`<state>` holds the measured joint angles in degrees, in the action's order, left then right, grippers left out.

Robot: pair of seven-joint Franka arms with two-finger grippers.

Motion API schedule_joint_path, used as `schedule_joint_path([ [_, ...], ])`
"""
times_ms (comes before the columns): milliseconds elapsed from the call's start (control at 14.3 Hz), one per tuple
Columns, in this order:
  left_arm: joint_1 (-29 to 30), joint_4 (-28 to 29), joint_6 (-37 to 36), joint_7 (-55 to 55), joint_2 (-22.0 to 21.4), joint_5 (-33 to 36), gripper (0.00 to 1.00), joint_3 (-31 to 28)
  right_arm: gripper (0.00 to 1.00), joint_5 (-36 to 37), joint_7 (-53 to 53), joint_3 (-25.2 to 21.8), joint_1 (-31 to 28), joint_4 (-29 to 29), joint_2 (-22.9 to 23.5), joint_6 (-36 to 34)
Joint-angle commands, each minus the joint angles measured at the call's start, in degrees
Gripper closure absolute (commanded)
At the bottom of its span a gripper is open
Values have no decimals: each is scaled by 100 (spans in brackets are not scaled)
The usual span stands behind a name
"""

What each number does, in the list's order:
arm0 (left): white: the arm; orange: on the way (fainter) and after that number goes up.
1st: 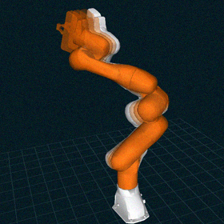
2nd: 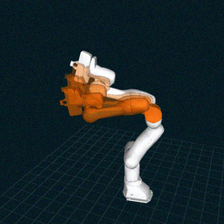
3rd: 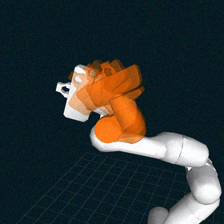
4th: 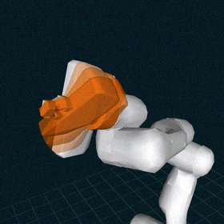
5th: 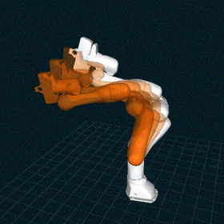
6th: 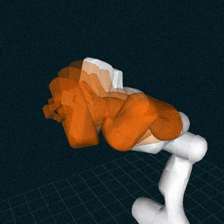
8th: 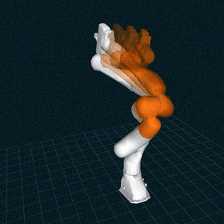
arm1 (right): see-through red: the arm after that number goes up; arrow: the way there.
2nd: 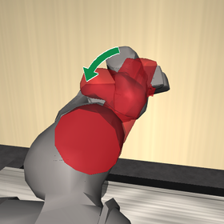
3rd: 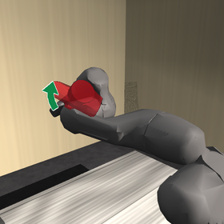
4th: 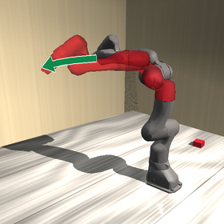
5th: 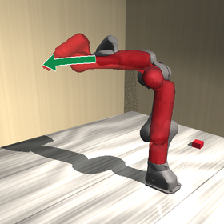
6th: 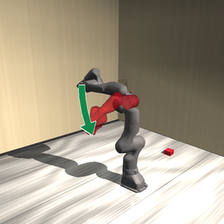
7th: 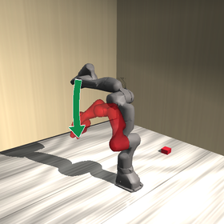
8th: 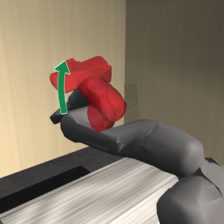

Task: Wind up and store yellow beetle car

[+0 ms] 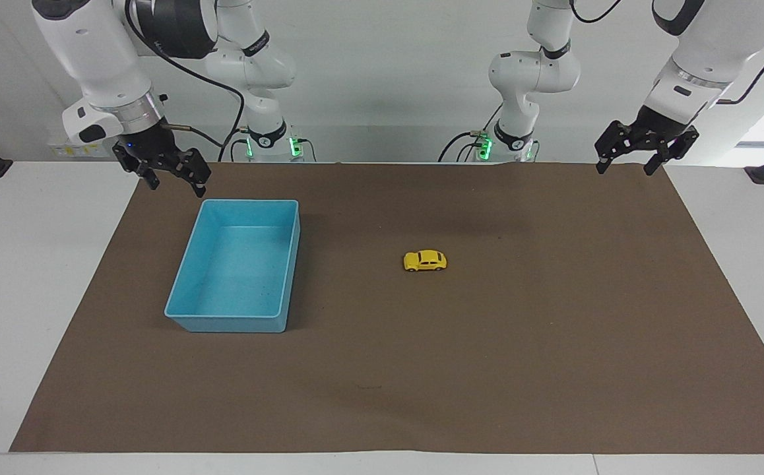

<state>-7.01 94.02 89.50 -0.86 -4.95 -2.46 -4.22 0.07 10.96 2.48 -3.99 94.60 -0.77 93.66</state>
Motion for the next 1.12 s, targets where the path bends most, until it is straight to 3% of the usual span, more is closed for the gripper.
schedule_joint_path([
  [0,94,11,-38,-20,-50,97,0,71,0,2,-68,16,-23,112,-99,73],
  [771,103,73,32,138,-67,97,0,62,0,2,-68,16,-23,112,-99,73],
  [1052,130,239,67,1304,20,97,0,71,0,2,-68,16,-23,112,-98,73],
])
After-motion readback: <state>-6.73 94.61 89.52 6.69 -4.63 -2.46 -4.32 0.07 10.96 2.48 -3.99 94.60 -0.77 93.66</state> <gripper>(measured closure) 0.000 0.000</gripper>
